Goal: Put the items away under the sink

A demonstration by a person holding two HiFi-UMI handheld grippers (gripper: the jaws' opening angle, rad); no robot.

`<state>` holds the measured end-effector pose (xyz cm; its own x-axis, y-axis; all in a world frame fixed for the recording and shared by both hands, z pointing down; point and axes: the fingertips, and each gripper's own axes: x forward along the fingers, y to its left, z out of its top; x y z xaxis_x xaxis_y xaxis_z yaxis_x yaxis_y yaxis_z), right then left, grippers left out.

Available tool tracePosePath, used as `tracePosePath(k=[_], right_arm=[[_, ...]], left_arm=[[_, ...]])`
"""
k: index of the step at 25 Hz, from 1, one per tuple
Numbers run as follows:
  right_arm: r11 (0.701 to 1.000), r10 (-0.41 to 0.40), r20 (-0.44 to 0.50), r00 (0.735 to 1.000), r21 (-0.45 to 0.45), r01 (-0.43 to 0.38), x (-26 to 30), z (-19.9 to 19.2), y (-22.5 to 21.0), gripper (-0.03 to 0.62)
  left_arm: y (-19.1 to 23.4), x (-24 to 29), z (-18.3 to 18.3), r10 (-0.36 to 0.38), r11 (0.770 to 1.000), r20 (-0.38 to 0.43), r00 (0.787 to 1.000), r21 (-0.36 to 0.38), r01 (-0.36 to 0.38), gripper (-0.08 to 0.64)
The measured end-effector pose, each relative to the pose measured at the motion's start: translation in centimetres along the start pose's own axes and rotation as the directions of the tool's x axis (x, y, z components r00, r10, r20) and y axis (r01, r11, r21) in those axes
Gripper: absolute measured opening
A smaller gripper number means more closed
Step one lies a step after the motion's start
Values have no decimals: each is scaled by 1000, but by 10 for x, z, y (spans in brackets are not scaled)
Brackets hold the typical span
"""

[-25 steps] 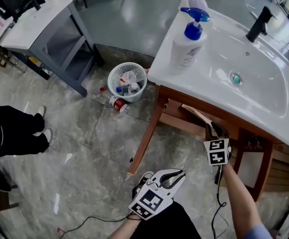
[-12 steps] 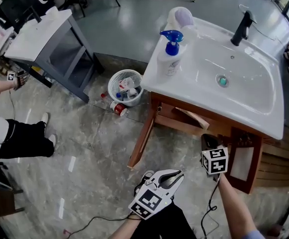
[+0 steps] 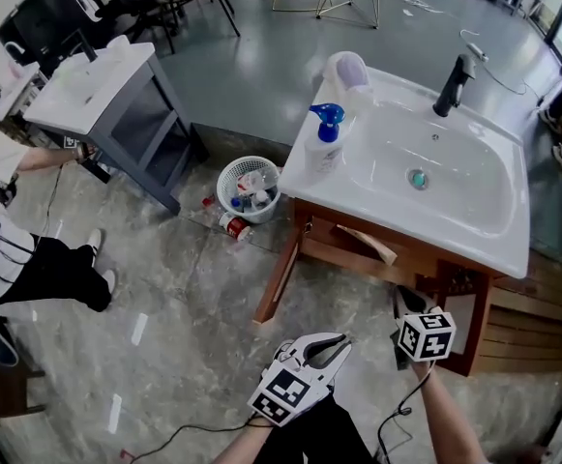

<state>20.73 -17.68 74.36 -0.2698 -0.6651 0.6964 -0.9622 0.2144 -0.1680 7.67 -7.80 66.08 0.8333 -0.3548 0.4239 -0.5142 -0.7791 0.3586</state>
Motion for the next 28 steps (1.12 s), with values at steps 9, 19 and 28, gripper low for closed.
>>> tracePosePath(k=[9,19,28], right_arm=[[984,160,-12,987,85,-159,-63,8,50,13],[967,255,23,967,-20,-255,-120,37,83,13],[966,213,104,972,129,-226,-168,49,77,14]], left_arm=[[-26,-28,22,21,1000,-3,1000,-22,-21,48],[-49,-56,60,45,998,35,998,-43,-43,48],[-62,-78,81,86,995,50,995,-47,-84,48]])
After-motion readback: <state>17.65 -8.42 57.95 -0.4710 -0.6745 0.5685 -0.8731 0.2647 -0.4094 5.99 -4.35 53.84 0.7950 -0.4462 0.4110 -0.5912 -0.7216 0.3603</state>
